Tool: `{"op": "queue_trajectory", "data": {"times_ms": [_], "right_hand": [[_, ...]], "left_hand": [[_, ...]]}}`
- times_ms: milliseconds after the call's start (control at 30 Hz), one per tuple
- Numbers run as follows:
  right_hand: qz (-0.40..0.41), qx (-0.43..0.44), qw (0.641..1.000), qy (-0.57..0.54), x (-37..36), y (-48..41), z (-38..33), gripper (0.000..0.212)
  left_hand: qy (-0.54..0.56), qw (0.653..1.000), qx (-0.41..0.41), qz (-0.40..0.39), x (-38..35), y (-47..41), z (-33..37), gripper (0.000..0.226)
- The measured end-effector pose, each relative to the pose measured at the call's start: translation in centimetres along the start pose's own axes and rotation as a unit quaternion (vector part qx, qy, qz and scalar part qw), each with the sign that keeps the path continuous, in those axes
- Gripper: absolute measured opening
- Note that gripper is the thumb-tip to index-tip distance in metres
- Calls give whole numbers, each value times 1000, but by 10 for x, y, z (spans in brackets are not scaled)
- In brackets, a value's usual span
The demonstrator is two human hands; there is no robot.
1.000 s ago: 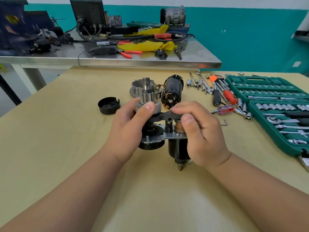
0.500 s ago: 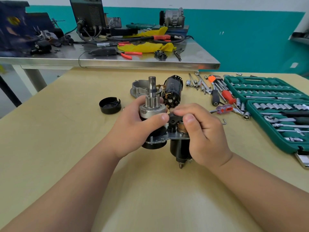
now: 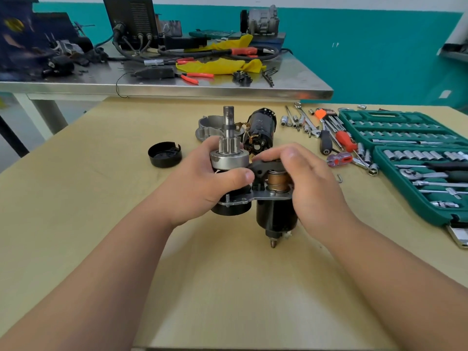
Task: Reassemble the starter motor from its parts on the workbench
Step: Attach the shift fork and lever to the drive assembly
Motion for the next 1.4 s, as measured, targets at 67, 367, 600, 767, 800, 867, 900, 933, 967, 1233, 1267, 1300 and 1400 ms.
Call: {"op": "queue_trajectory", "data": {"times_ms": [67, 367, 600, 767, 800, 867, 900, 933, 967, 1233, 1267, 1300, 1400], "right_hand": [[-7, -141, 989, -43, -2, -5, 17, 35], [-86, -288, 946, -123, -9, 9, 38, 46], [-25, -292, 948, -125, -8, 3, 42, 45], [-30, -336, 921, -197, -6, -5, 46, 33], [-32, -345, 915, -206, -6, -5, 48, 31], [-36, -366, 904, -220, -7, -2, 53, 28], [-38, -376, 898, -225, -8, 1, 54, 28], [-40, -382, 894, -230, -9, 3, 56, 28], [-39, -384, 892, -235, -10, 5, 58, 29], [-29, -364, 893, -264, -10, 10, 59, 31], [-29, -359, 895, -262, -10, 10, 59, 29], [-28, -354, 897, -262, -10, 10, 57, 28], [-26, -339, 906, -253, -8, 9, 56, 26]], "left_hand": [[-1, 1000, -1, -6, -1, -2, 1, 43], [-13, 999, -28, 25, -5, 2, 4, 48], [-25, 990, 34, 138, -6, 5, 7, 48], [-40, 983, 85, 159, -8, -5, 9, 47], [-34, 982, 91, 159, -9, -6, 10, 47], [-20, 982, 108, 152, -11, -8, 7, 48], [-13, 982, 119, 145, -13, -8, 5, 49], [-6, 982, 127, 139, -14, -7, 3, 50], [2, 982, 131, 137, -15, -7, 0, 50], [7, 984, 77, 163, -13, -6, 5, 31], [10, 983, 73, 167, -13, -5, 6, 30], [10, 983, 68, 169, -13, -3, 7, 30], [12, 984, 51, 171, -13, 1, 13, 37]]}}
Point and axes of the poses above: each hand's wrist, its own y-axis away from the middle knuckle, its own x-axis out of the back of the hand, z = x × y, the point moved 7 cm from there along -y, towards the middle knuckle, and after that the axes turned 8 degrees about -y, right-handed, at the moved point
